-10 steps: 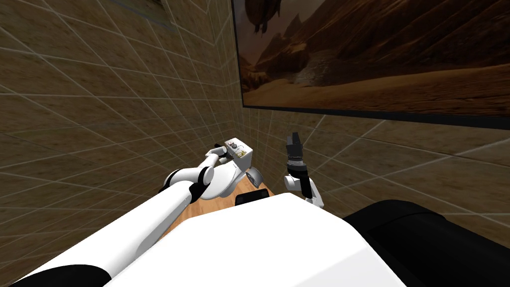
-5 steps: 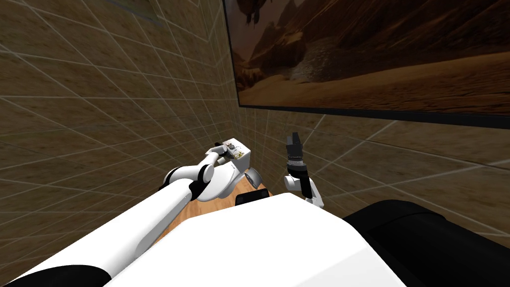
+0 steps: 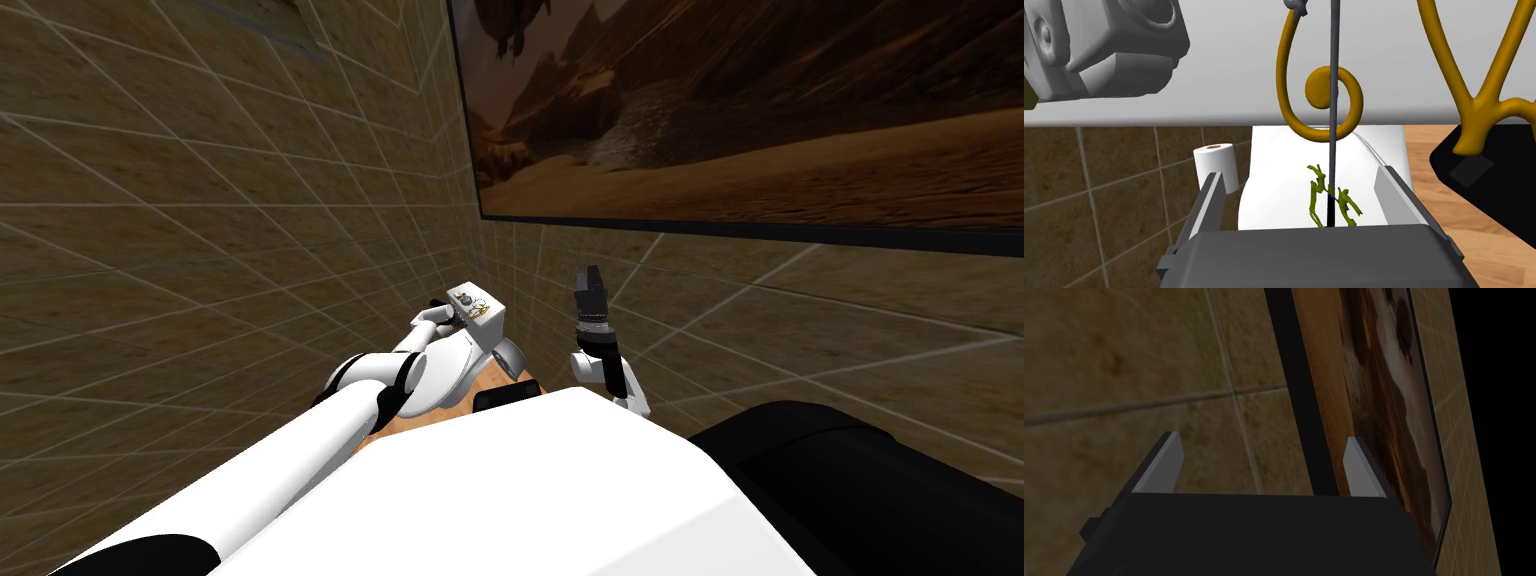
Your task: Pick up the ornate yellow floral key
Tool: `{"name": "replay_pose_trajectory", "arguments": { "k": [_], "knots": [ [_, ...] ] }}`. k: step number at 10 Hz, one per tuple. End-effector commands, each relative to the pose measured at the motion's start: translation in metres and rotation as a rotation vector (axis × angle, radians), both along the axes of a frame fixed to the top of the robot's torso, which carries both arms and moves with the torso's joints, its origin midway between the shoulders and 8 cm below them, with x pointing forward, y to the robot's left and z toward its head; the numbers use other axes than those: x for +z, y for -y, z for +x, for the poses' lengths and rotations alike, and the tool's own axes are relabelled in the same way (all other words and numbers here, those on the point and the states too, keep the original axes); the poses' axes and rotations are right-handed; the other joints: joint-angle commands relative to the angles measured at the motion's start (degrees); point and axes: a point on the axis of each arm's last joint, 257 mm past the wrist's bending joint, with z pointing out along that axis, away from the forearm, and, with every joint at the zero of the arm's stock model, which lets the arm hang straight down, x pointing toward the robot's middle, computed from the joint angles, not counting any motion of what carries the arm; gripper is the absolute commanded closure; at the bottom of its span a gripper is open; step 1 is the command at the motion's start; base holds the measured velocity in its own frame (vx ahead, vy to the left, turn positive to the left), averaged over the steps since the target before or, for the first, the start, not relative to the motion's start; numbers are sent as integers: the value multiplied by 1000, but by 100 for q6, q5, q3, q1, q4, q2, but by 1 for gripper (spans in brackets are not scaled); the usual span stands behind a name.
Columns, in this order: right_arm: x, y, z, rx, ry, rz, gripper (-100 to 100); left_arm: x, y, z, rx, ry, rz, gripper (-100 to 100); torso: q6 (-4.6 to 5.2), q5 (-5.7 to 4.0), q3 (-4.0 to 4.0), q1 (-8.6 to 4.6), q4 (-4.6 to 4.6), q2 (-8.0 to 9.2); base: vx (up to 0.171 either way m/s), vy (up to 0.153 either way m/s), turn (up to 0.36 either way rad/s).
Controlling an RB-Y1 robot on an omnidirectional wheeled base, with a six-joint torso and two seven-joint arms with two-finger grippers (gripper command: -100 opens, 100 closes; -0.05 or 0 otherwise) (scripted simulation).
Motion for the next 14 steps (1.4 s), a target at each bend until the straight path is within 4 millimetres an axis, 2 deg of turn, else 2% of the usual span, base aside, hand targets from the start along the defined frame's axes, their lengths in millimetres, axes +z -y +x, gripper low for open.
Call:
{"name": "replay_pose_trajectory", "arguments": {
  "k": [1,2,4,5,6,7,9,10,11,14],
  "knots": [
    [0,0,0,0,0,0,0,-20,-6,-11,-2,-10,18,-100,0,0,0,0,0,0,0,0,0],
    [0,0,0,0,0,0,0,-13,-8,0,4,40,21,-100,1,-1,-2,-7,-3,0,-2,-13,34],
    [0,0,0,0,0,0,0,-8,-9,8,9,78,24,-100,1,-3,-1,-12,-2,0,0,-1,3],
    [0,0,0,0,0,0,0,-8,-9,8,9,78,24,-100,1,-2,-2,-9,-2,-2,0,0,0],
    [0,0,0,0,0,0,0,-9,8,8,-21,81,23,-100,0,-2,-2,-10,-2,-1,-16,-39,118],
    [0,0,0,0,0,0,0,-14,6,4,-17,67,25,-100,0,-5,0,-24,-2,2,-10,-36,106],
    [0,0,0,0,0,0,0,-9,8,8,-21,81,23,-100,2,-3,-1,-15,-3,0,-1,-4,10],
    [0,0,0,0,0,0,0,-10,23,8,-51,86,23,-100,2,-2,-2,-10,-3,-2,-4,-19,60],
    [0,0,0,0,0,0,0,-10,23,8,-51,86,23,-100,1,-3,-2,-17,-3,0,-7,-27,80],
    [0,0,0,0,0,0,0,-10,48,7,-95,95,22,-100,-1,-2,-16,-8,-8,-26,33,-10,159]
  ]
}}
